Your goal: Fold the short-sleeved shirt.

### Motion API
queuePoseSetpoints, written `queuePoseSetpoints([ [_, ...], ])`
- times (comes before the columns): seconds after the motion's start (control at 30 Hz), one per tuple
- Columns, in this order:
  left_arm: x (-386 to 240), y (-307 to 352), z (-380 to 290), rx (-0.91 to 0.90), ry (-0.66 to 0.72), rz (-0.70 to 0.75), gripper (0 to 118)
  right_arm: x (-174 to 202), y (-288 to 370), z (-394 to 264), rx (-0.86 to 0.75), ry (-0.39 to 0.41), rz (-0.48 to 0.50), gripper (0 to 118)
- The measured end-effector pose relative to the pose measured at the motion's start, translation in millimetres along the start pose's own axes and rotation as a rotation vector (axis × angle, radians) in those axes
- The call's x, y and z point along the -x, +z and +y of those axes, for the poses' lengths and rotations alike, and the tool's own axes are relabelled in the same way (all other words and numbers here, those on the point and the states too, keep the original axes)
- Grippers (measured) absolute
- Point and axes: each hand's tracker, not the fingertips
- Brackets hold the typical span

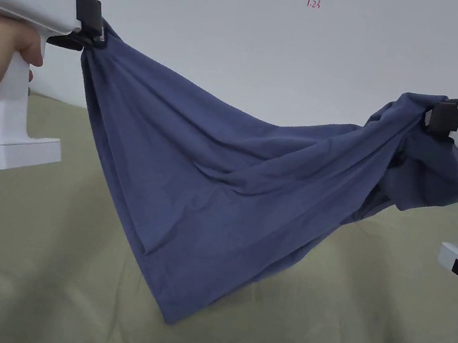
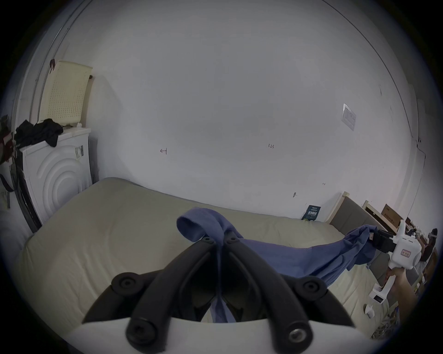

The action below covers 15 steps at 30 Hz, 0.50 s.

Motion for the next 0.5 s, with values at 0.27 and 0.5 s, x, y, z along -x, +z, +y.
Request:
queuePoseSetpoints([
  [0.27,16.2,-4.3,-11.3,0.034,0.028,0.002,0,-8.6,9.8,-12.8,0.016,0.008,0.060,3],
  [0.5,40.2,3.5,-22.7,0.063,0.105,-0.006,0,-23.2,24.0,-32.5,0.041,-0.011,0.105,3],
])
